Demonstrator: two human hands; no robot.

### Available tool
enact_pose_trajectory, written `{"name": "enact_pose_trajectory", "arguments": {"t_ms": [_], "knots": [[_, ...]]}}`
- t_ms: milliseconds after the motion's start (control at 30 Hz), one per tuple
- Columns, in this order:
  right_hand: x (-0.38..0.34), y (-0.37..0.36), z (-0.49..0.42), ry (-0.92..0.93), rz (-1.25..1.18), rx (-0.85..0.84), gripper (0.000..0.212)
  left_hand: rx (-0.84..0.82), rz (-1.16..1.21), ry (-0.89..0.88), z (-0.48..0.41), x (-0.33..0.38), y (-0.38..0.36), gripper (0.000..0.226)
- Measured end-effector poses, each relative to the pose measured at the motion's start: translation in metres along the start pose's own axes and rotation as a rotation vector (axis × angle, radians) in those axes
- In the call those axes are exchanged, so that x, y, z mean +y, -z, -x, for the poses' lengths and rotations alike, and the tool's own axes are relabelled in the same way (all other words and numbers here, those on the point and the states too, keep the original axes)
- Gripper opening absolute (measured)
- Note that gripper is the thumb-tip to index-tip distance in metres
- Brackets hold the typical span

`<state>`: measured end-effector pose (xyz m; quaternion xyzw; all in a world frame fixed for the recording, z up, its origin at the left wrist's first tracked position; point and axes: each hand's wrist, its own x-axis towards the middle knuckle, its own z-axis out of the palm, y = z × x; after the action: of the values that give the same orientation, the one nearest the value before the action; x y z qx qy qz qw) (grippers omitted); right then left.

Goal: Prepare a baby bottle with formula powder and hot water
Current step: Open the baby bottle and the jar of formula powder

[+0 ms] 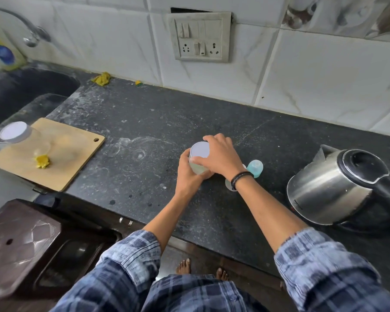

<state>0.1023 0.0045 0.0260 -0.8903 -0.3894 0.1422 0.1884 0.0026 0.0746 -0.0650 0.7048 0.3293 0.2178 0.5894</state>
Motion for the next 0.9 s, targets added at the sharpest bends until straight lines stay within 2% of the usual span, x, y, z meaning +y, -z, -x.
{"name": "enact_pose_trajectory", "arguments": {"t_ms": [100,200,267,433,667,900], "knots": [[-0.003,-0.006,-0.008,-0.003,0.066,-0.065,0.086,-0.032,0.001,0.004,-0.001,0.001,0.005,0.091],[-0.002,-0.010,-0.012,0.013,0.089,-0.019,0.079,-0.060,-0.020,0.023,-0.001,0.003,0.008,0.091],[0.001,-0.009,-0.015,0.038,0.091,-0.031,0.075,-0.010,-0.024,0.031,0.001,0.001,0.011,0.087],[0.015,0.002,-0.016,0.047,-0.094,-0.118,0.070,0.052,-0.049,-0.013,0.005,-0.012,0.016,0.088],[0.025,0.009,-0.015,0.094,-0.183,-0.169,0.064,-0.017,-0.211,-0.107,-0.002,-0.005,0.021,0.095],[0.027,0.012,-0.018,0.092,-0.159,-0.251,0.076,-0.072,-0.286,-0.114,-0.006,-0.003,0.015,0.094]]}}
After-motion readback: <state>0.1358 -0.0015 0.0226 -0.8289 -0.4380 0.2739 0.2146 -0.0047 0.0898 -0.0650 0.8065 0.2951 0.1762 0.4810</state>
